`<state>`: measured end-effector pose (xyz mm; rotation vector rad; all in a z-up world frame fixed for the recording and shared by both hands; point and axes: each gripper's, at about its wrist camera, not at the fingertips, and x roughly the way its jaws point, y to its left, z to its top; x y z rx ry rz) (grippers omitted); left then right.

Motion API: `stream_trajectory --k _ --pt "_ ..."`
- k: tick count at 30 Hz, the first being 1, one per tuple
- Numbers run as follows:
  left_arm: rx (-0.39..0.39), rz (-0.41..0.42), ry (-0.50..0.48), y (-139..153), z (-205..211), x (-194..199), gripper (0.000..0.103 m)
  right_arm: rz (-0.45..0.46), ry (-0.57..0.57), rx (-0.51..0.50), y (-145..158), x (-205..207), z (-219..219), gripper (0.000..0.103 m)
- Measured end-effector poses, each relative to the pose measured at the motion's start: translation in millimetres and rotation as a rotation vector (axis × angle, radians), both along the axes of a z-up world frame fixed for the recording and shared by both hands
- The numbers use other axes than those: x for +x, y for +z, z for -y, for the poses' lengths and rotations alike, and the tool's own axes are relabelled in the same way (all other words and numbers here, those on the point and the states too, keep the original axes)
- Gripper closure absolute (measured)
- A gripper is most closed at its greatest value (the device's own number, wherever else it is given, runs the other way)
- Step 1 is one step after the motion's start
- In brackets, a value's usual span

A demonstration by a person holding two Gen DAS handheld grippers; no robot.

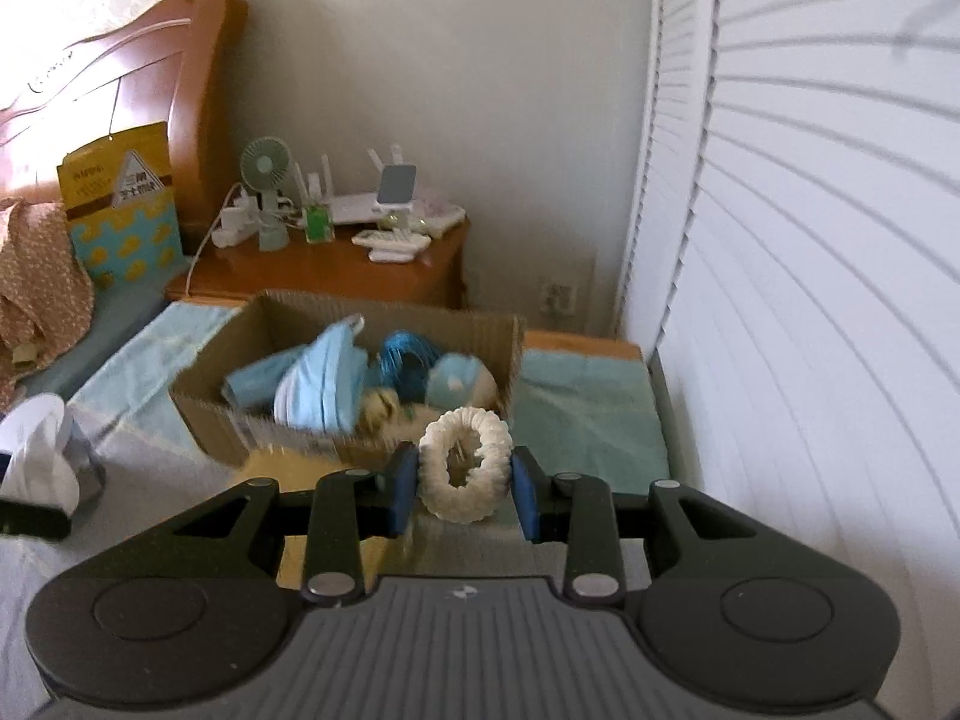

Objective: Organize soft objects
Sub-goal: 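Carry the ring into the box and open the right tool while the left tool lifts the tissue, then lower the white tissue into the box and open the left tool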

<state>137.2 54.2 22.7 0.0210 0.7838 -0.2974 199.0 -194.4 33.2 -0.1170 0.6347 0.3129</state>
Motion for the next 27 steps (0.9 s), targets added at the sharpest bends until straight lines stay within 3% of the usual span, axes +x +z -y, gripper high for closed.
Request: stream_trajectory --k 7,11,13,15,18,27 --pt "0.007 0.016 0.003 5.6 -3.4 11.0 0.066 -0.007 0.039 0.006 -0.8 39.3 -22.1 0.063" --pt "0.008 0.019 0.005 10.0 -3.3 24.1 0.066 -0.02 0.046 -0.015 -9.1 52.6 -34.3 0.037" --pt "0.003 0.019 -0.003 13.4 -2.5 31.5 0.066 -0.015 0.041 -0.011 -10.7 48.7 -35.9 0.03" --pt "-0.002 0.019 -0.002 17.4 -1.0 39.3 0.066 -0.009 0.03 0.01 -10.1 40.5 -34.0 0.011" --pt "-0.016 0.023 -0.008 24.5 2.0 53.0 0.066 0.009 0.016 0.038 -6.9 22.9 -28.0 0.001" --pt "-0.049 0.004 0.014 35.3 19.2 119.2 0.065 0.033 -0.005 0.063 -1.0 -17.5 -18.1 0.0"
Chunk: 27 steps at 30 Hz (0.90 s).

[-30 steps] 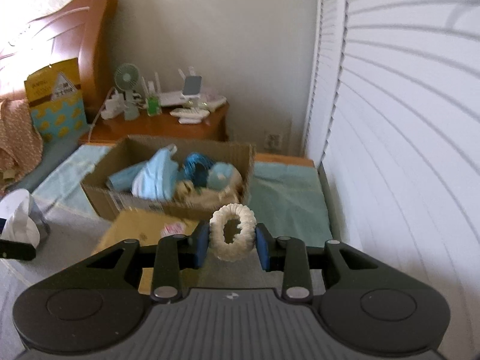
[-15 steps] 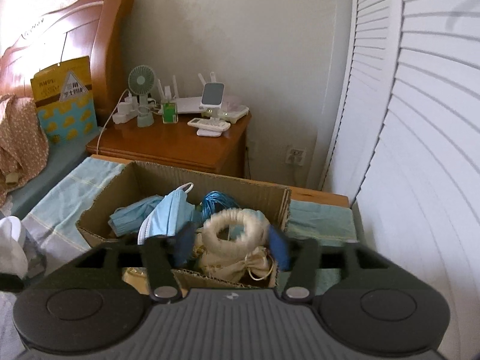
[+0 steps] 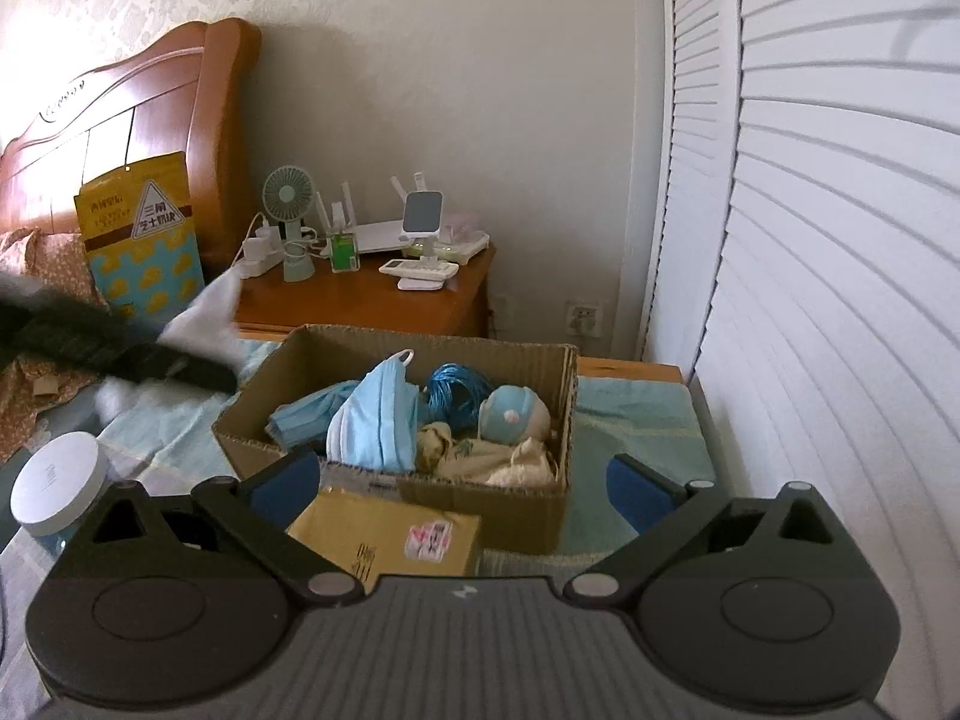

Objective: Organize soft objects

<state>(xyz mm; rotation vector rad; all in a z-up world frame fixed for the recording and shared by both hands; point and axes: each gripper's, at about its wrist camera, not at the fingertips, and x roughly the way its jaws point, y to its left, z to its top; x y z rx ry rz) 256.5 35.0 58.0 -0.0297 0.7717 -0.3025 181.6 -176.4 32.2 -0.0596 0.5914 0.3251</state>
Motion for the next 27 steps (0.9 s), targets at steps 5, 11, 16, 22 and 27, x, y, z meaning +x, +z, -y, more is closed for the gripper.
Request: stream_trajectory --k 5,11,16,22,27 --pt "-0.008 0.002 0.065 -2.4 5.7 36.5 0.065 0.013 -0.008 -0.01 1.6 -8.7 3.5 0.0" --pt "-0.033 0.013 0.198 -15.1 0.9 58.5 0.014 0.01 -0.012 0.004 1.5 -13.9 5.2 0.0" --pt "0.024 0.072 0.197 -7.4 0.8 36.8 0.006 0.004 -0.02 -0.003 1.7 -19.9 5.9 0.0" --pt "0.153 0.168 0.14 2.9 10.0 -17.5 0.002 -0.047 -0.084 -0.003 5.7 -26.1 5.7 0.0" --pt "0.176 0.108 0.152 -1.6 16.1 -62.8 0.002 -0.147 -0.185 -0.022 6.7 -27.9 3.6 0.0"
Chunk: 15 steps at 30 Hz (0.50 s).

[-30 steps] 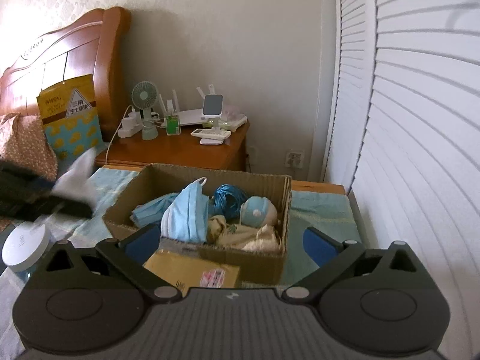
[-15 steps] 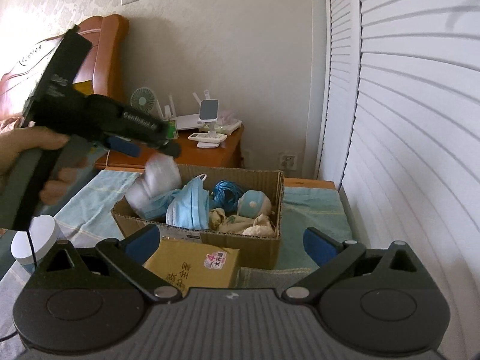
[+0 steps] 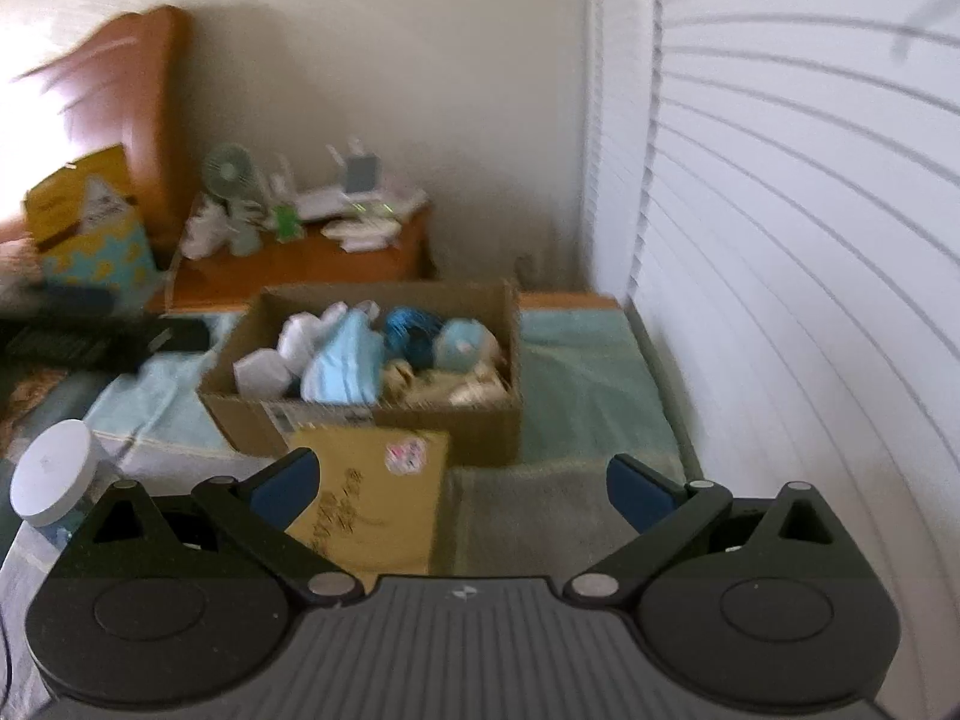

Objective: Organize soft objects

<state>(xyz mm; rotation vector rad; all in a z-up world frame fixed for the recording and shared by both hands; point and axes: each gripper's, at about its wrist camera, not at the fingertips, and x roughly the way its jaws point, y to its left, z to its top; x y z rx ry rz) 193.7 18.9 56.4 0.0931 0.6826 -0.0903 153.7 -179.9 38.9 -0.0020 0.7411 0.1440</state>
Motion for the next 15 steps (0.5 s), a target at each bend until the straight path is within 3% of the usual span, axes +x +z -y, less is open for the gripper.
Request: stream_trajectory --k 6,15 --pt "0.001 -0.09 0.086 -1.3 3.2 -37.0 0.002 -0.051 -0.03 -0.02 8.0 -18.0 -11.1 0.0" --pt "-0.009 -0.074 0.138 7.1 3.3 -66.4 0.002 -0.03 -0.028 -0.047 22.7 -33.1 -20.8 0.0"
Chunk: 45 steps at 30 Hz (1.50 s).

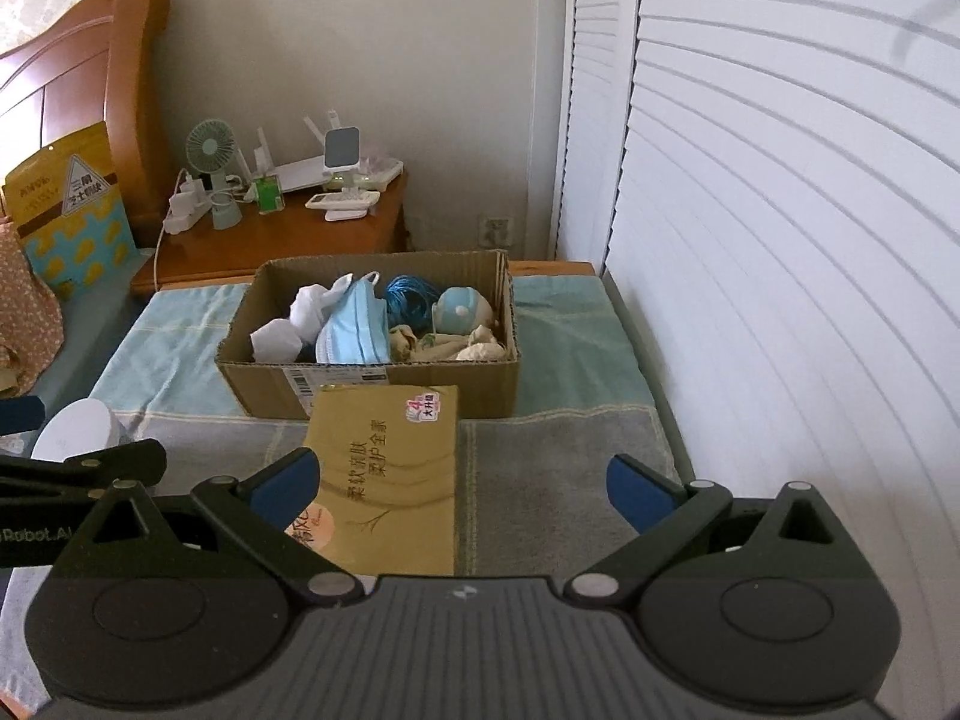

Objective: Organize soft objects

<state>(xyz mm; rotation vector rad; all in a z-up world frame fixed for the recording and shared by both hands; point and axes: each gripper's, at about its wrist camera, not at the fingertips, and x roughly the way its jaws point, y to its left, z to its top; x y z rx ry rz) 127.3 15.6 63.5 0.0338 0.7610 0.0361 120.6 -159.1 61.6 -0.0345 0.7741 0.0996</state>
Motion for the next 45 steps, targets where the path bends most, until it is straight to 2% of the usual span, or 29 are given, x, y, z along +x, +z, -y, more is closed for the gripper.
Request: stream_trajectory --k 45 --pt "-0.01 0.0 -0.008 2.2 1.6 -3.8 0.002 0.01 -0.003 -0.022 1.5 -3.0 -3.0 0.0"
